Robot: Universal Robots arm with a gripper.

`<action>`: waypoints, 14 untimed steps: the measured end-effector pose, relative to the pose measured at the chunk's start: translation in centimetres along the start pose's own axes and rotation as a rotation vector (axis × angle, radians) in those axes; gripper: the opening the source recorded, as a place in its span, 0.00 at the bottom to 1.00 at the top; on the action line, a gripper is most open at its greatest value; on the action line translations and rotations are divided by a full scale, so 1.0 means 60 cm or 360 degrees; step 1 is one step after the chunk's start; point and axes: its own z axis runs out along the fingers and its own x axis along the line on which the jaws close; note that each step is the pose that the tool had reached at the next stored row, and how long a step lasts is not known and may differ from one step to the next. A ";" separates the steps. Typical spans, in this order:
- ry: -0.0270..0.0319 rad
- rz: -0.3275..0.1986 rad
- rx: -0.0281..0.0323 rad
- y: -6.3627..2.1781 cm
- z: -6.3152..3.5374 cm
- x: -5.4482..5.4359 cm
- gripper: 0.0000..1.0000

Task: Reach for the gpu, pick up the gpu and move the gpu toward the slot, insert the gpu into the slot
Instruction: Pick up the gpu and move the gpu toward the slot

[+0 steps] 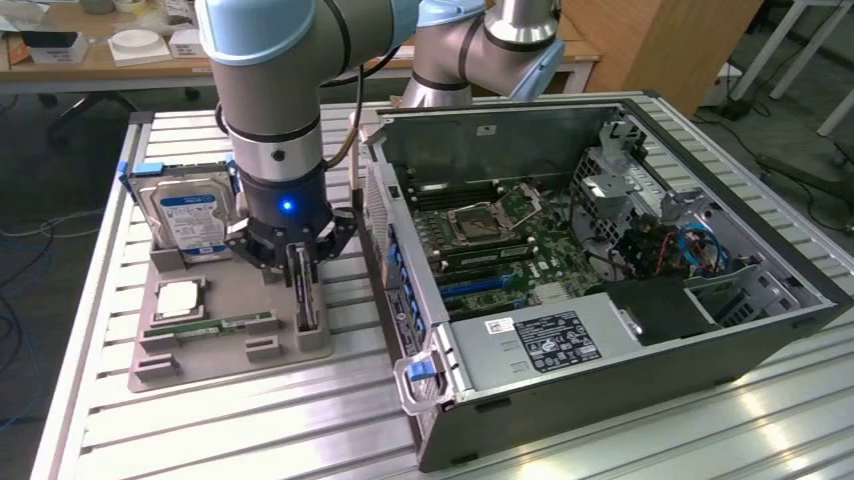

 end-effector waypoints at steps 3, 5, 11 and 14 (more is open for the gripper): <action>0.00000 0.0000 0.00001 0.000 0.000 0.000 0.36; 0.00001 0.0000 0.00000 0.000 0.000 0.000 0.36; -0.00001 -0.0001 -0.00001 0.000 0.000 0.000 0.36; -0.00001 -0.0002 -0.00001 0.000 0.000 0.001 0.36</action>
